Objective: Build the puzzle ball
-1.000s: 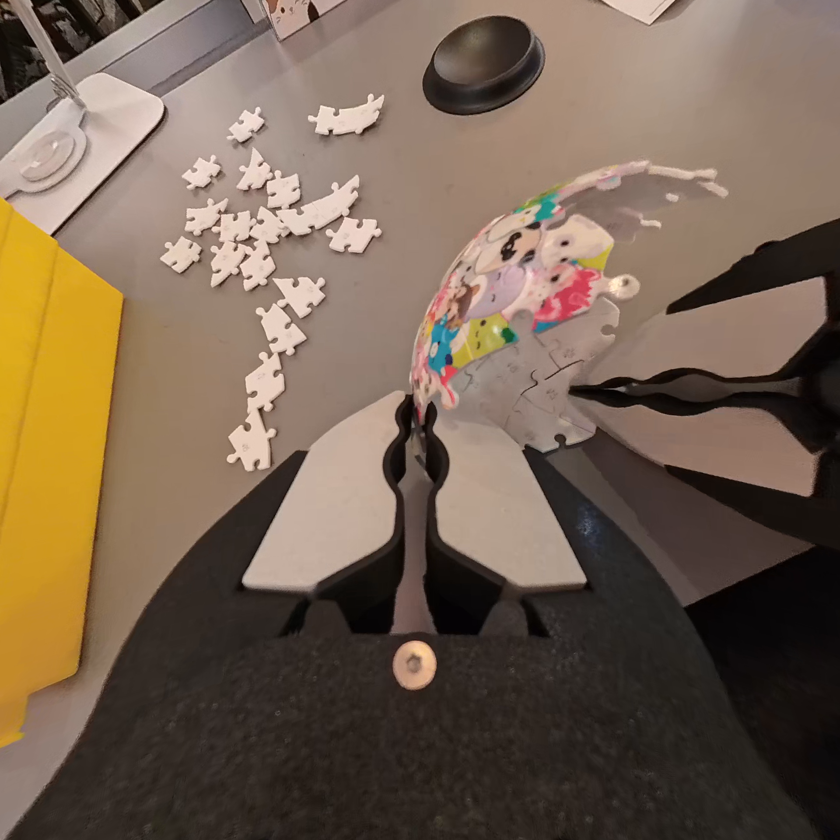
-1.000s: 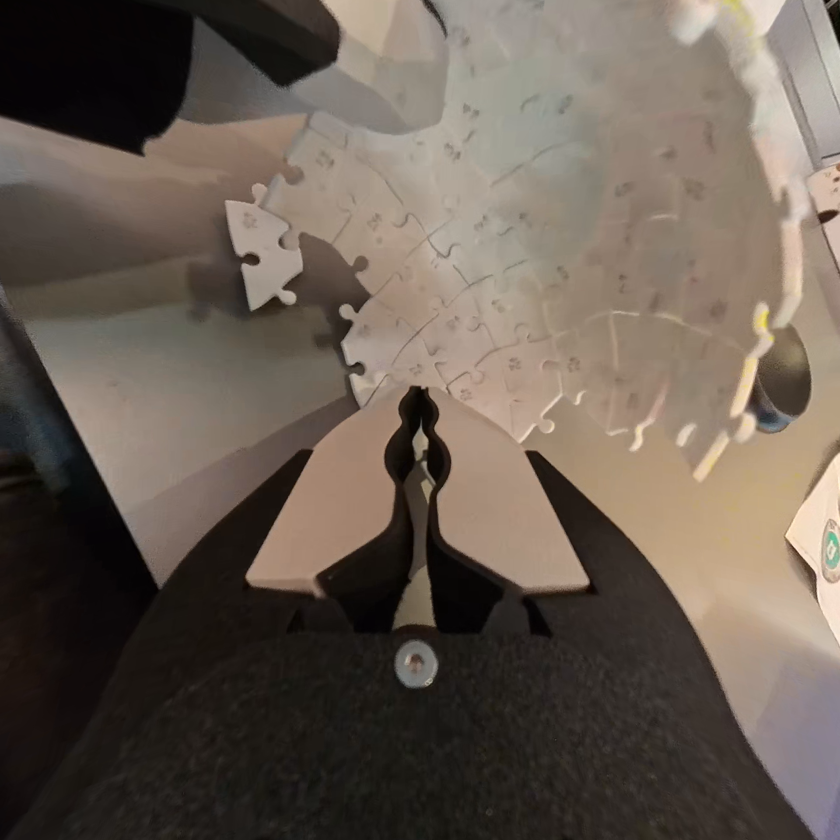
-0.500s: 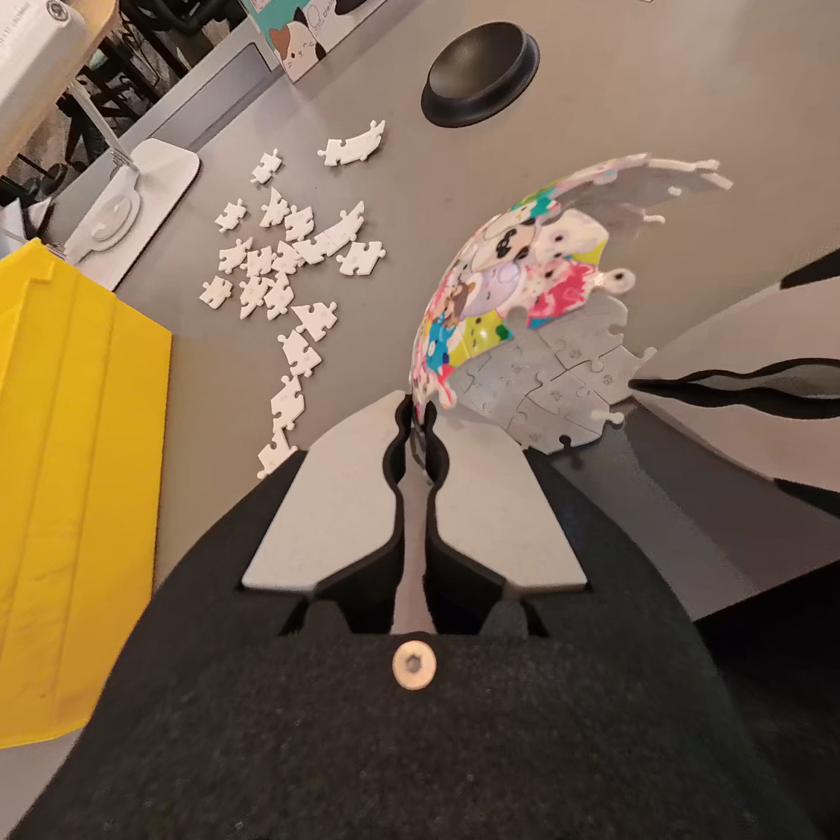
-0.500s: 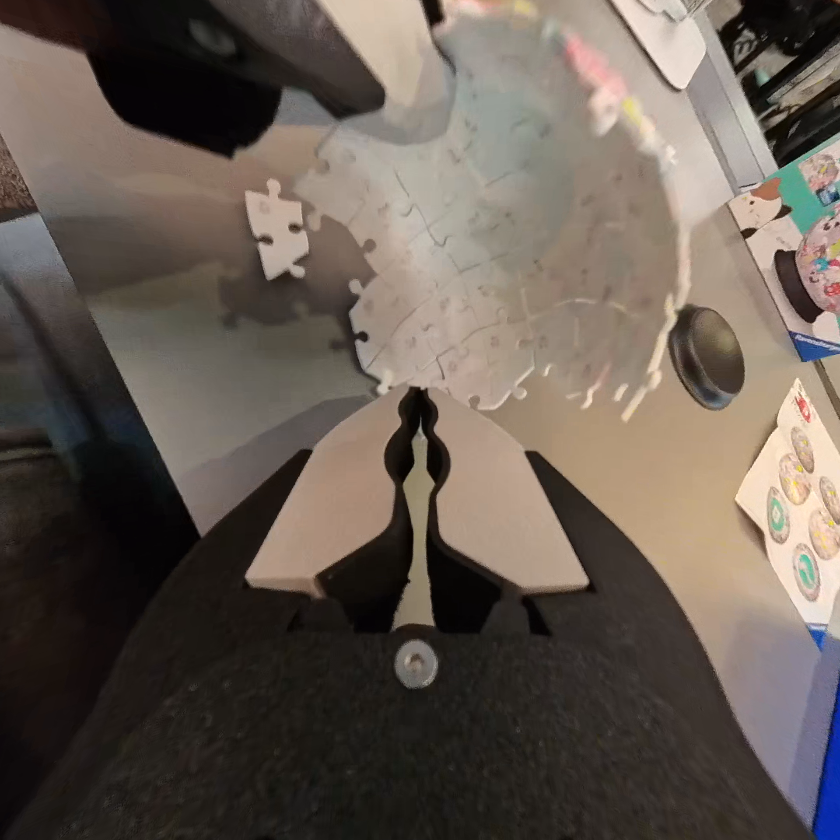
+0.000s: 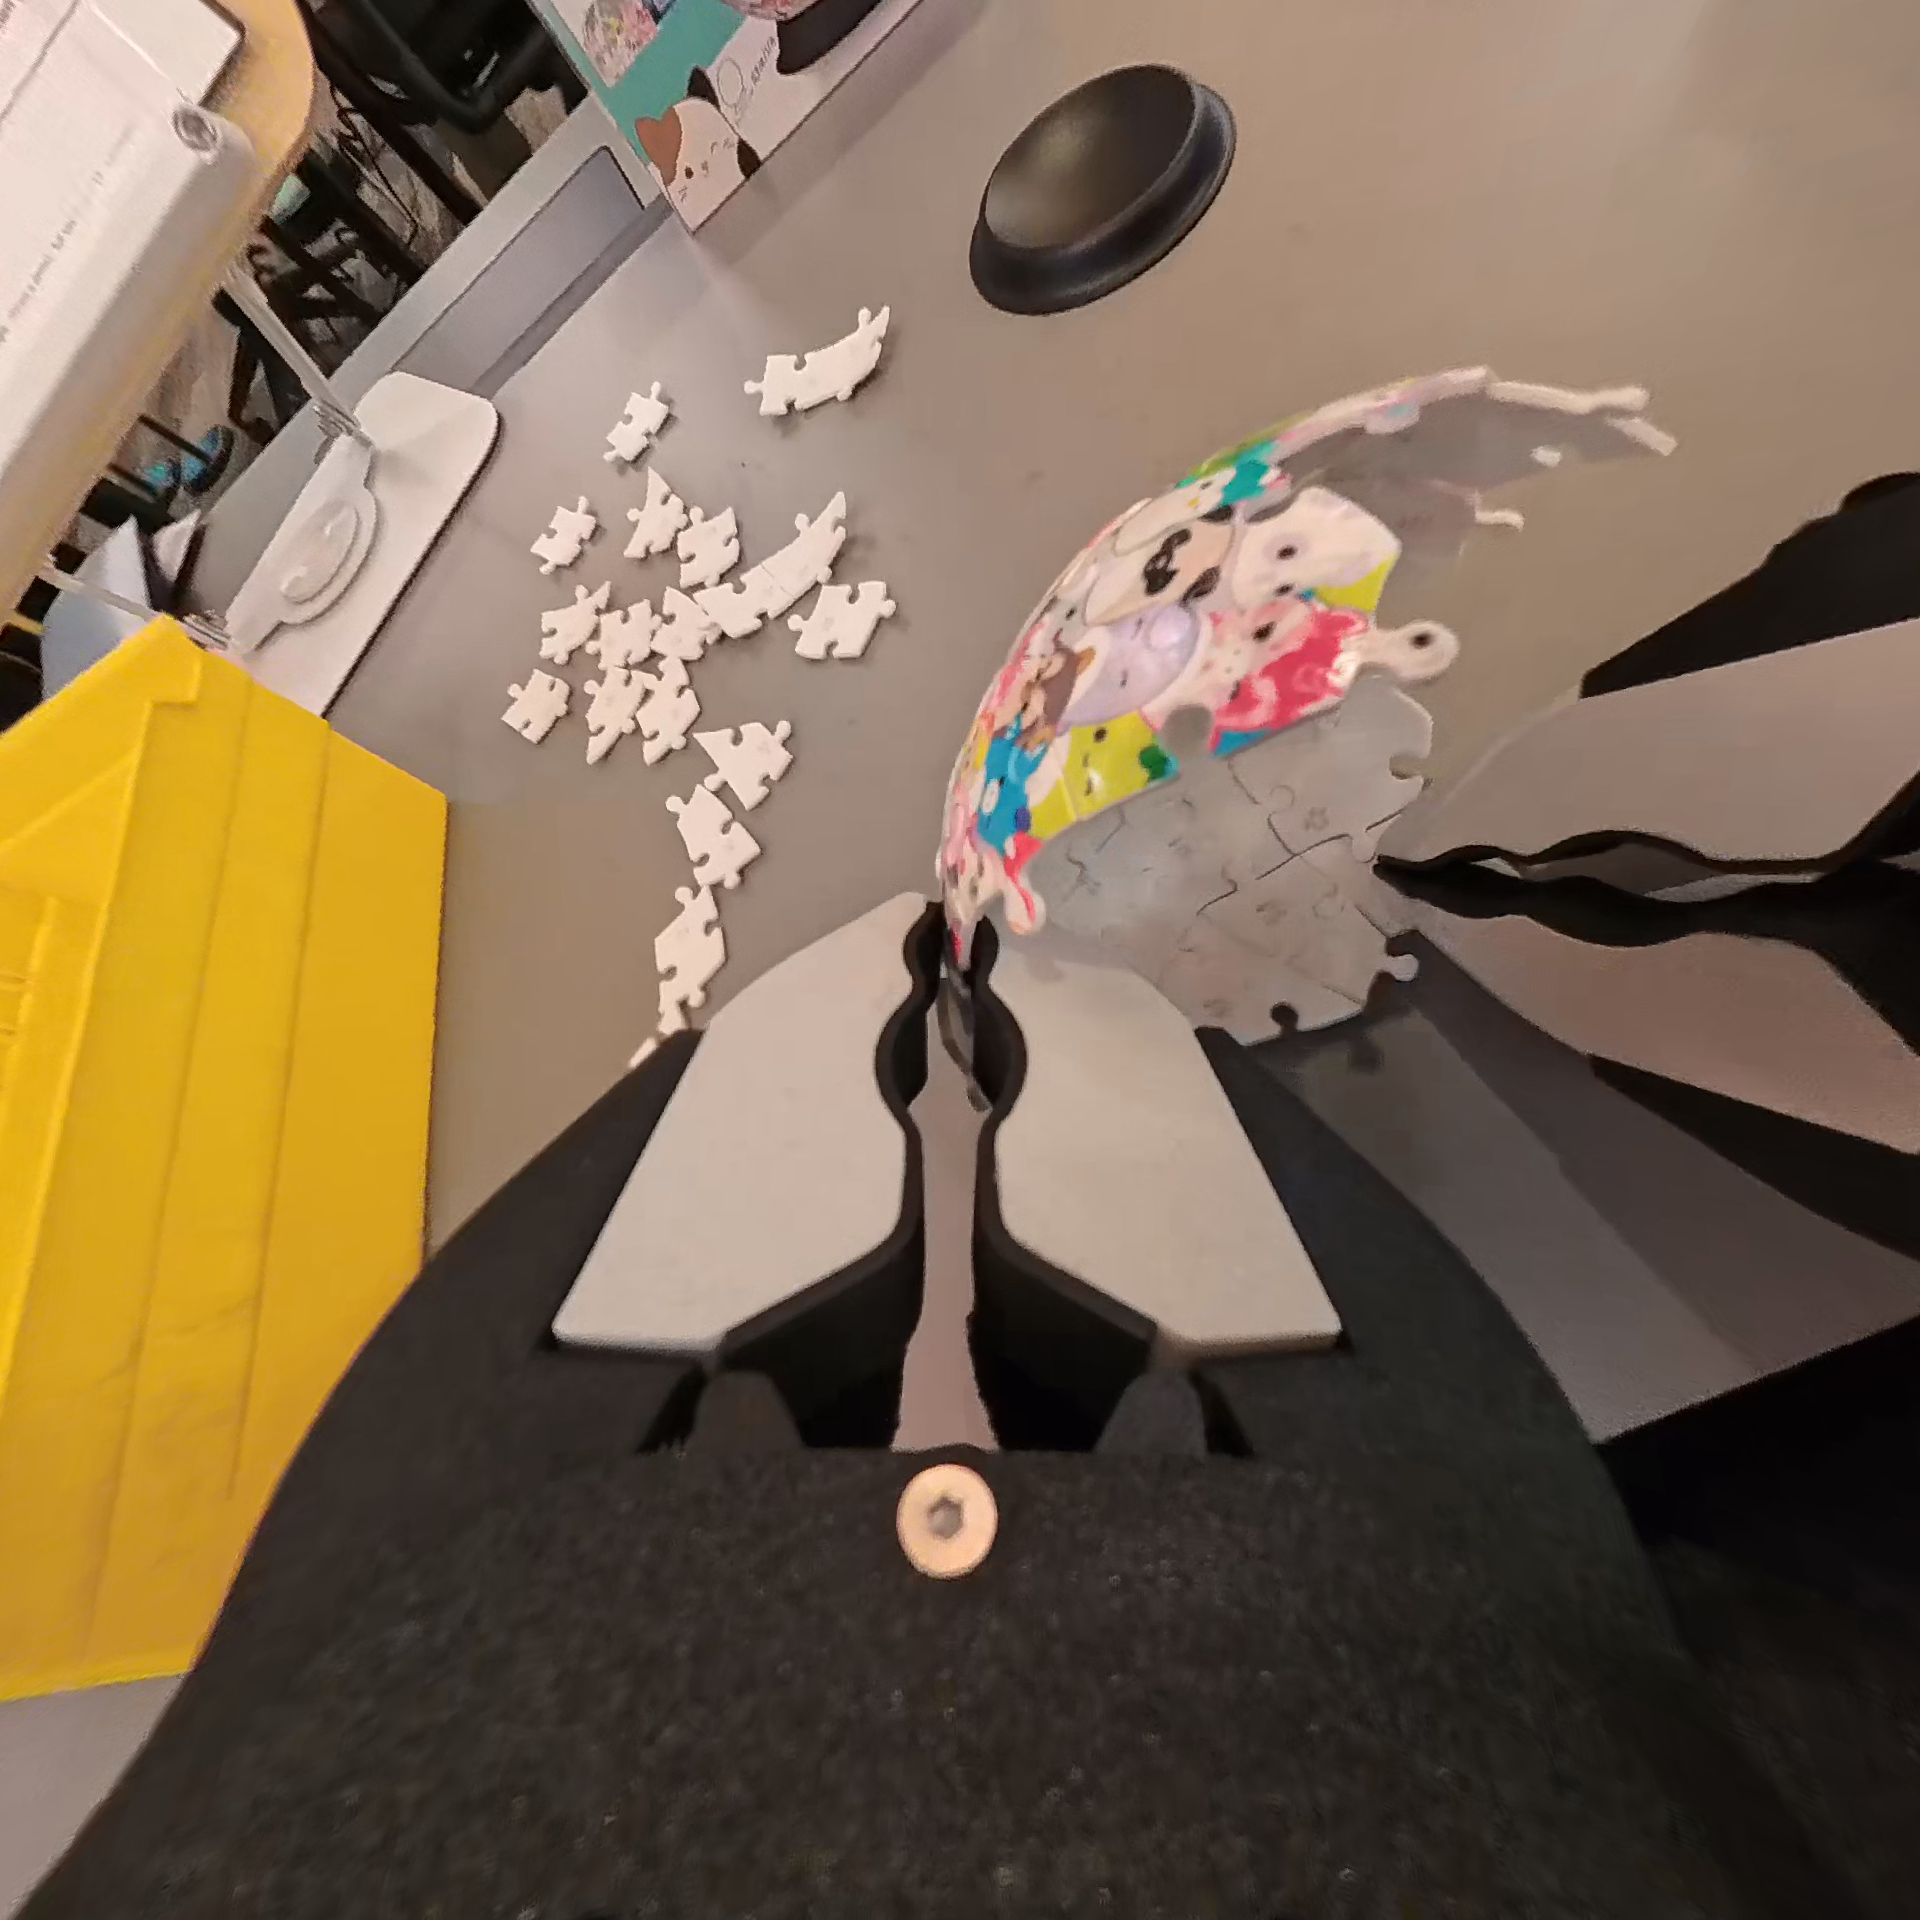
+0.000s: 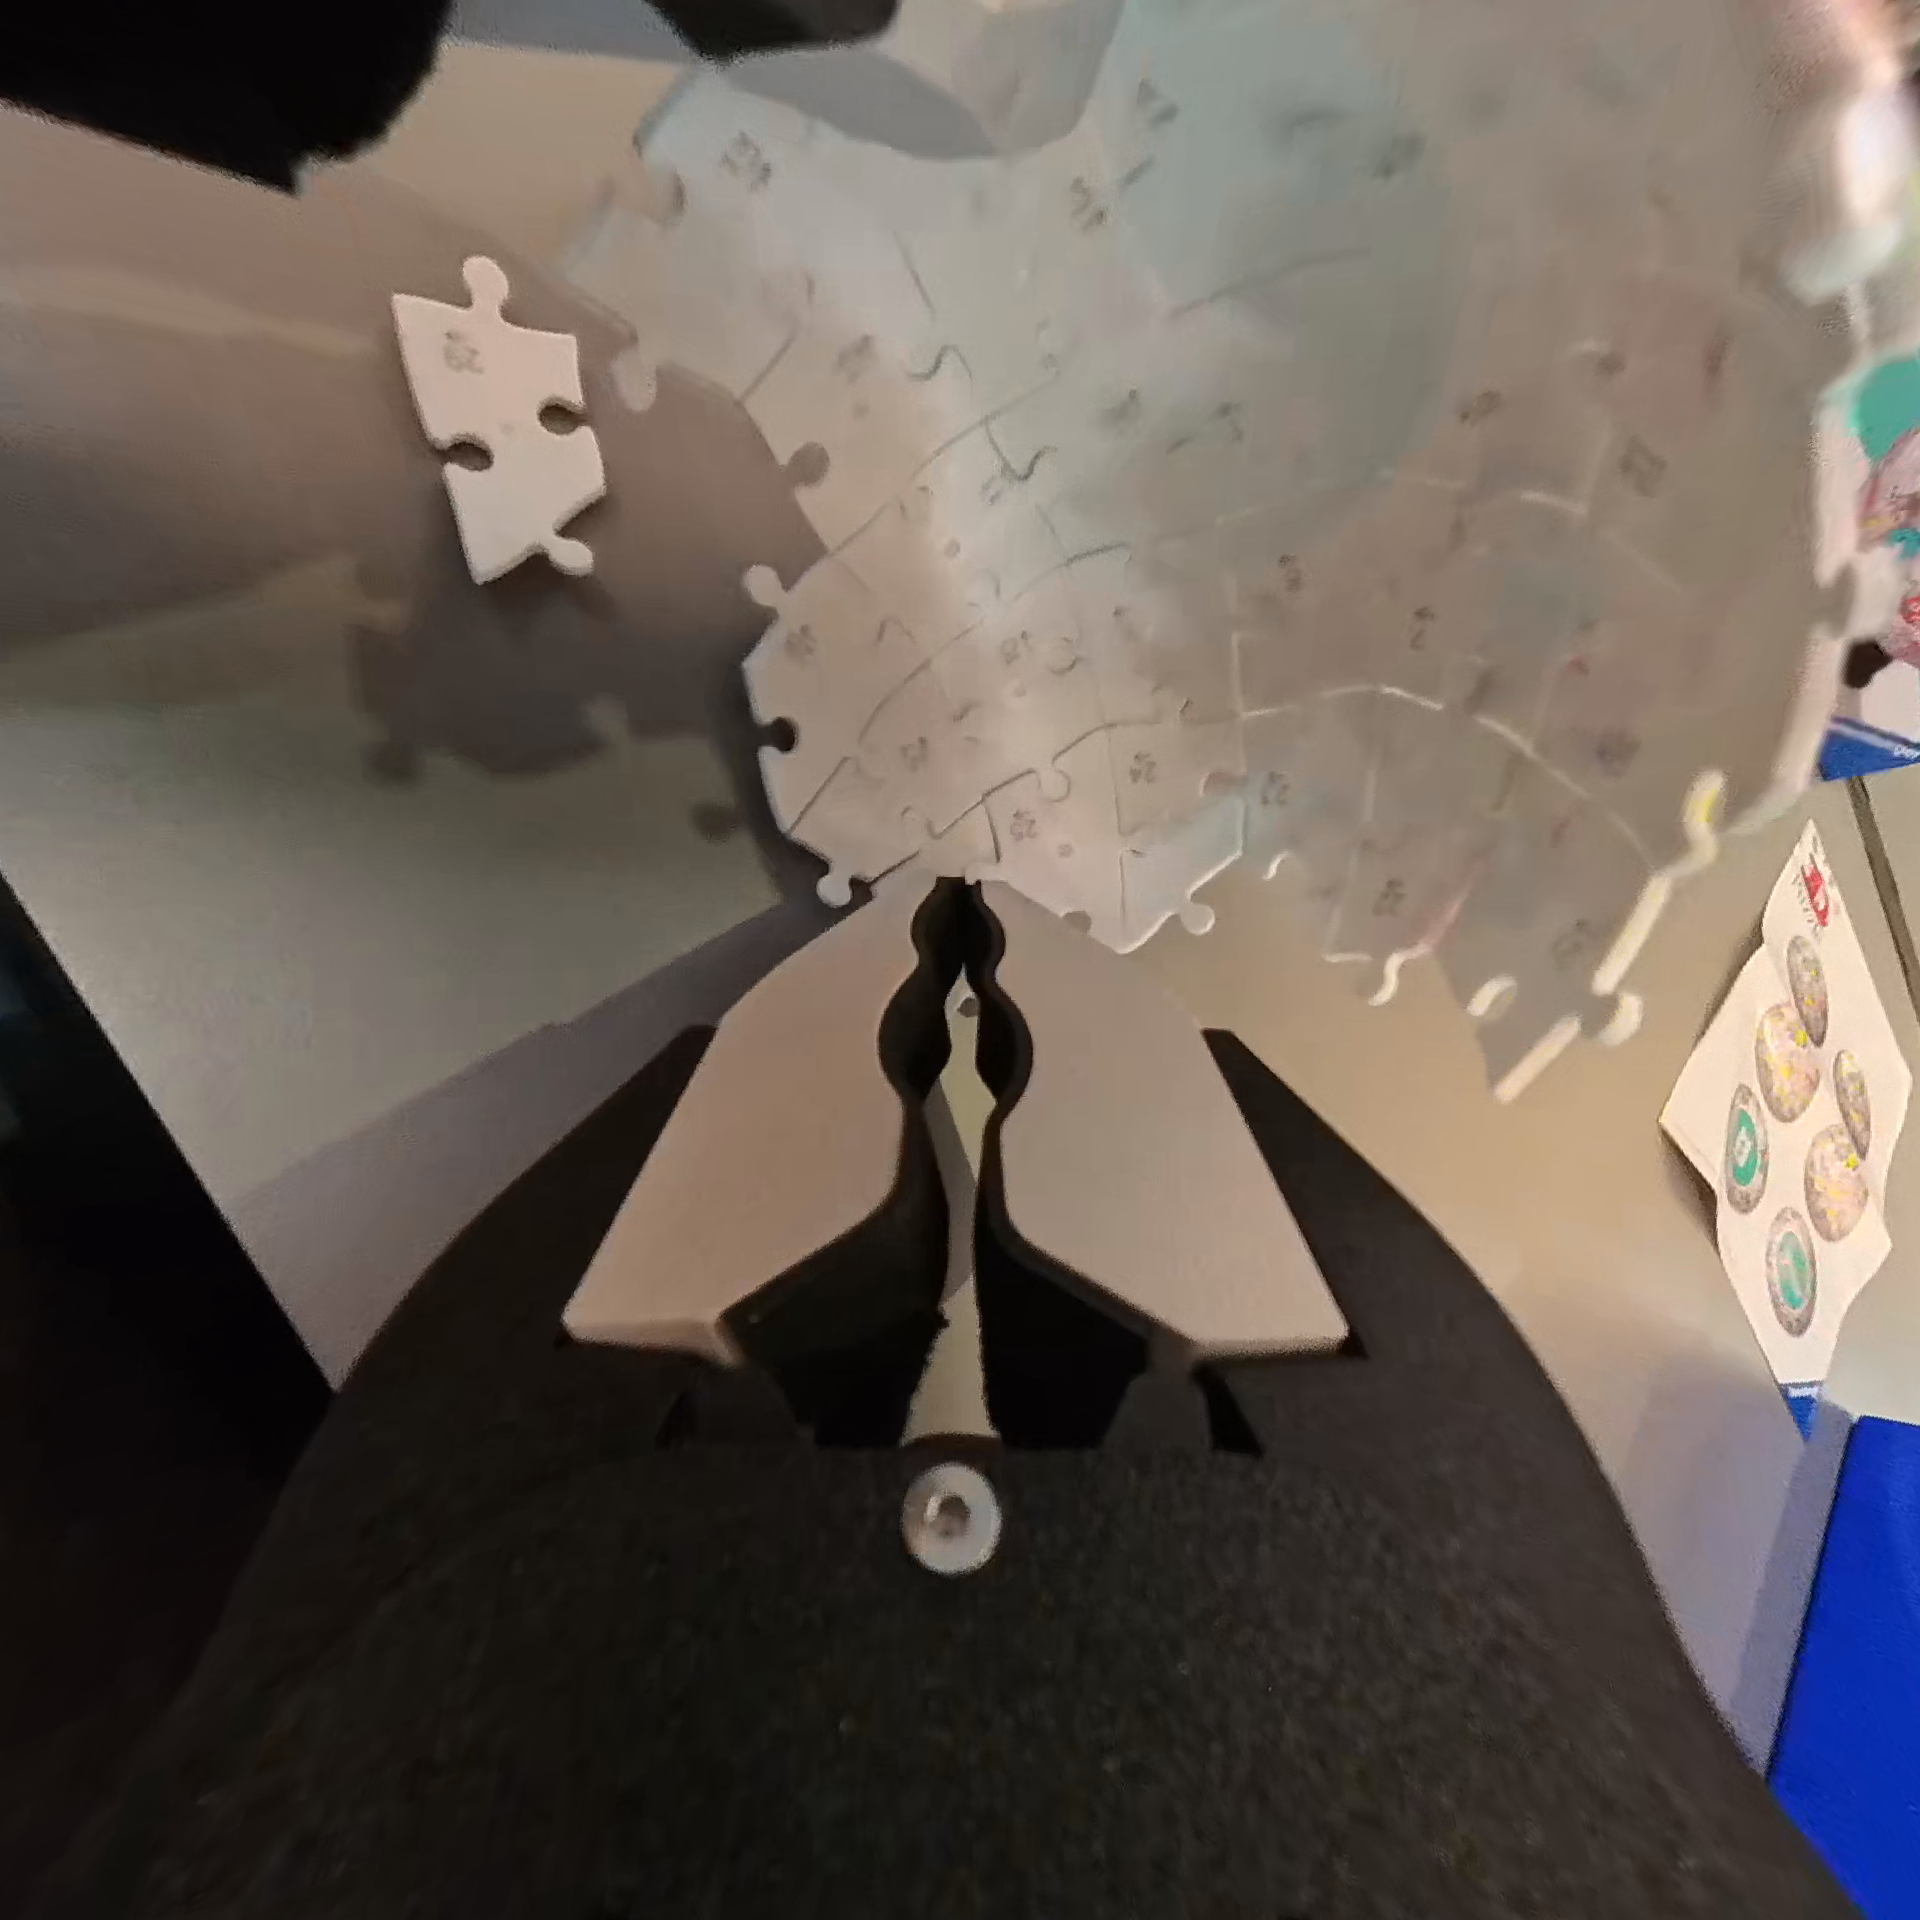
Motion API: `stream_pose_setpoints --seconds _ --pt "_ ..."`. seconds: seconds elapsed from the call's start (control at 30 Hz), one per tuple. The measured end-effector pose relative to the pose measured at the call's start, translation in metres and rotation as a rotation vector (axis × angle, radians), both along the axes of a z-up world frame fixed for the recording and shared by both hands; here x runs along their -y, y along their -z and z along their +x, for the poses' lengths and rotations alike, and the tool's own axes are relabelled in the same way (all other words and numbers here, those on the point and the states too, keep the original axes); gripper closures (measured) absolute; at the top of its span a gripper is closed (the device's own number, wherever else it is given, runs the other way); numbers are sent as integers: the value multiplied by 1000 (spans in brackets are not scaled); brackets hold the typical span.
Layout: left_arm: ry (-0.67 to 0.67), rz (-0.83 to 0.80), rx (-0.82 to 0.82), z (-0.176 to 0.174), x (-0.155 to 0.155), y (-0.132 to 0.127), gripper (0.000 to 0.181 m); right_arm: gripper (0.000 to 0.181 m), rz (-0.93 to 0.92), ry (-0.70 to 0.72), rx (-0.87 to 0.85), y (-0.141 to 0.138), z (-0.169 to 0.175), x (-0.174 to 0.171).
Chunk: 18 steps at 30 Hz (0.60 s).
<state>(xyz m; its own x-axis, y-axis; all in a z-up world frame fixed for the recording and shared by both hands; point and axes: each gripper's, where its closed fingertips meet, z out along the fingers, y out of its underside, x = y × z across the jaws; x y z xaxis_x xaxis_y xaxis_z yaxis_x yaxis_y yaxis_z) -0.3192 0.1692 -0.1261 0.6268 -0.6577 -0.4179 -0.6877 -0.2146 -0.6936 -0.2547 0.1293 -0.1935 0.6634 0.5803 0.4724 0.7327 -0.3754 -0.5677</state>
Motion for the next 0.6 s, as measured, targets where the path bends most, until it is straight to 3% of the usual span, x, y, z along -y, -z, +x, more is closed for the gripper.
stream_pose_setpoints --seconds 0.17,0.27,0.6 --pt "8 28 -28 4 -1 -3 179 181 22 -3 9 -3 1 -2" --pt "3 29 -31 3 -1 -2 179 181 124 -66 1 -19 -8 0" --pt "10 44 -40 5 0 -2 179 181 145 -60 119 -3 -2 -10"
